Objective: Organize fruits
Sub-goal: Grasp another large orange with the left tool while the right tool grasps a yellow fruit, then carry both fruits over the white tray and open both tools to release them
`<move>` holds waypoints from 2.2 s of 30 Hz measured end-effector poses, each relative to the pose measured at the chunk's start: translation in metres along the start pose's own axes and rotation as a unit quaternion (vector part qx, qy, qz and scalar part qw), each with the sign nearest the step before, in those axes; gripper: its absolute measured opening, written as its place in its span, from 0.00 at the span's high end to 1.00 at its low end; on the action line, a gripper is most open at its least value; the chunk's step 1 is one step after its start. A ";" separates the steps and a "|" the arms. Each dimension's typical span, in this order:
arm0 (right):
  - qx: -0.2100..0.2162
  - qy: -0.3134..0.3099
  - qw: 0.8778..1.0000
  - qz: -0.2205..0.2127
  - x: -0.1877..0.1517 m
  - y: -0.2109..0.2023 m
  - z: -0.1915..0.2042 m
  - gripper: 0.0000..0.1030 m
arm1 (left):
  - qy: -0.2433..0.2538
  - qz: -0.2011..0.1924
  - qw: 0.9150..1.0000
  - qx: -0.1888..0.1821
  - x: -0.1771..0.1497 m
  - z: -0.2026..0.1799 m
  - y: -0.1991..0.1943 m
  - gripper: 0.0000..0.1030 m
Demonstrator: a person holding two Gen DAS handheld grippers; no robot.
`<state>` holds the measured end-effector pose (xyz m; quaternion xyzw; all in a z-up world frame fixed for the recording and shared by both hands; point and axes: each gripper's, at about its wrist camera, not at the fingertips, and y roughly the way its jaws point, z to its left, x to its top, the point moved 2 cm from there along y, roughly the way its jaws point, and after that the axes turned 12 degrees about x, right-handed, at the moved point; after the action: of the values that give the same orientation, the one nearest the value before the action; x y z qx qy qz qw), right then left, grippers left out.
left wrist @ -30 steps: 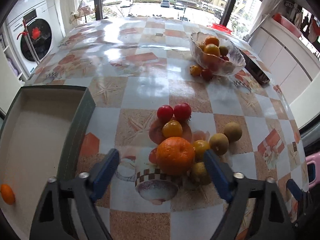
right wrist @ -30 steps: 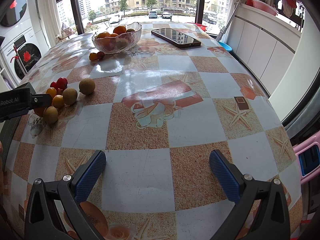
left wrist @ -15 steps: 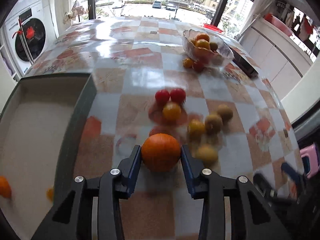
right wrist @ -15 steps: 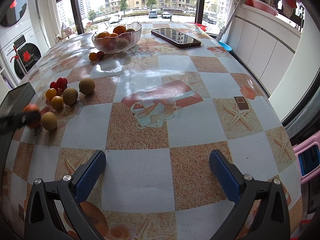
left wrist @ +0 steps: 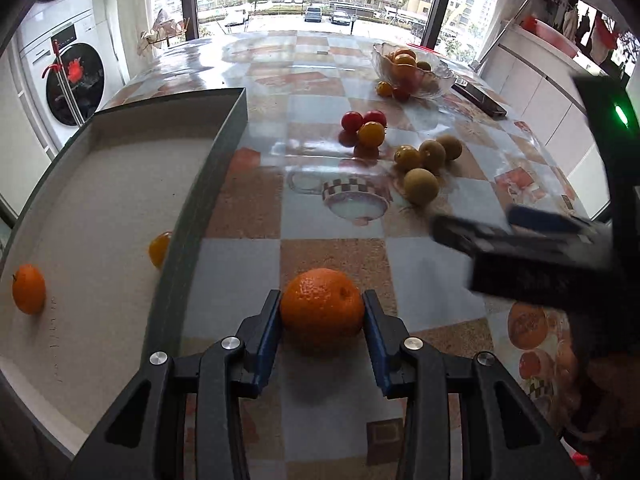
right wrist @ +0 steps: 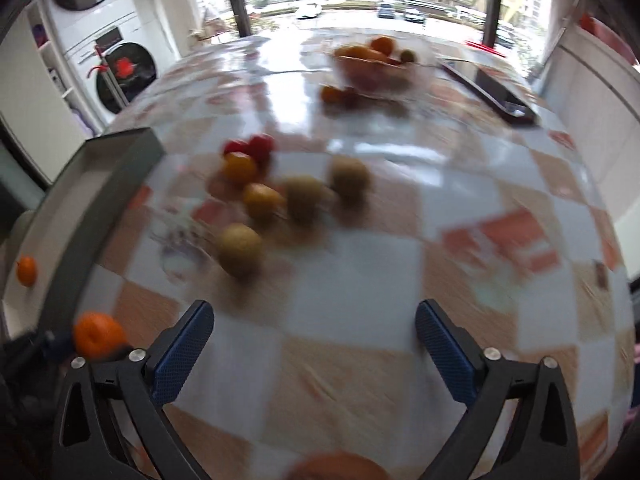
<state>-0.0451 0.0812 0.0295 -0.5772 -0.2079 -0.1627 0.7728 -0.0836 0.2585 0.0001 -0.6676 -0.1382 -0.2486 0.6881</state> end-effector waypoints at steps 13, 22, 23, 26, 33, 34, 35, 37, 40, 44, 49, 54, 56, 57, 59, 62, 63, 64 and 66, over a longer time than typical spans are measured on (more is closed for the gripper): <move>0.032 -0.008 0.999 -0.020 0.014 0.005 0.022 0.72 | -0.012 -0.006 1.000 -0.007 0.000 0.003 0.001 0.60; 0.039 0.045 0.998 -0.006 -0.014 -0.026 -0.015 0.72 | -0.029 -0.011 0.999 -0.025 0.001 0.010 -0.009 0.60; 0.040 0.047 0.998 -0.005 -0.015 -0.027 -0.016 0.72 | -0.031 -0.012 0.999 -0.027 0.001 0.011 -0.011 0.60; 0.039 0.043 0.998 -0.004 -0.015 -0.030 -0.012 0.72 | -0.036 -0.023 0.999 -0.033 0.005 0.013 -0.020 0.60; 0.063 0.030 0.998 -0.008 0.002 -0.034 0.019 0.72 | -0.066 -0.067 0.995 -0.026 0.020 0.043 -0.046 0.60; 0.067 0.027 0.997 -0.008 0.005 -0.033 0.024 0.72 | -0.070 -0.072 0.995 -0.021 0.022 0.049 -0.048 0.60; 0.071 0.024 0.997 -0.007 0.008 -0.032 0.031 0.72 | -0.075 -0.078 0.994 -0.014 0.024 0.057 -0.051 0.60; 0.080 0.014 0.997 -0.006 0.016 -0.030 0.047 0.72 | -0.085 -0.085 0.993 0.001 0.026 0.074 -0.052 0.60; 0.095 -0.007 0.995 0.000 0.026 -0.023 0.076 0.72 | -0.102 -0.086 0.990 0.032 0.028 0.100 -0.047 0.60; 0.120 -0.038 0.992 0.012 0.036 -0.011 0.118 0.72 | -0.123 -0.073 0.987 0.067 0.020 0.131 -0.034 0.60; 0.148 -0.071 0.986 0.034 0.042 0.011 0.165 0.72 | -0.145 -0.049 0.985 0.075 0.006 0.156 -0.016 0.60; 0.149 -0.097 0.982 0.063 0.037 0.034 0.194 0.72 | -0.152 -0.036 0.985 0.075 -0.002 0.165 -0.005 0.60; 0.147 -0.099 0.982 0.072 0.035 0.040 0.198 0.71 | -0.151 -0.031 0.985 0.075 -0.005 0.164 -0.002 0.60; 0.146 -0.098 0.981 0.076 0.034 0.043 0.199 0.71 | -0.151 -0.029 0.985 0.074 -0.006 0.164 0.000 0.60; 0.149 -0.097 0.981 0.080 0.032 0.043 0.200 0.71 | -0.152 -0.030 0.985 0.080 -0.007 0.164 0.000 0.60; 0.149 -0.103 0.980 0.081 0.033 0.040 0.202 0.61 | -0.151 -0.032 0.985 0.079 -0.008 0.164 0.002 0.38; 0.148 -0.105 0.980 0.080 0.033 0.038 0.202 0.45 | -0.153 -0.034 0.985 0.078 -0.009 0.165 0.000 0.19; 0.149 -0.105 0.980 0.078 0.034 0.037 0.203 0.28 | -0.157 -0.040 0.983 0.085 -0.010 0.165 -0.002 0.09; 0.149 -0.103 0.981 0.066 0.036 0.031 0.203 0.23 | -0.162 -0.057 0.980 0.103 -0.010 0.166 -0.009 0.07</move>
<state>-0.0263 0.2845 0.0721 -0.4820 -0.2701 -0.0180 0.8333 -0.0731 0.4237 0.0139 -0.6158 -0.3105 -0.1609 0.7061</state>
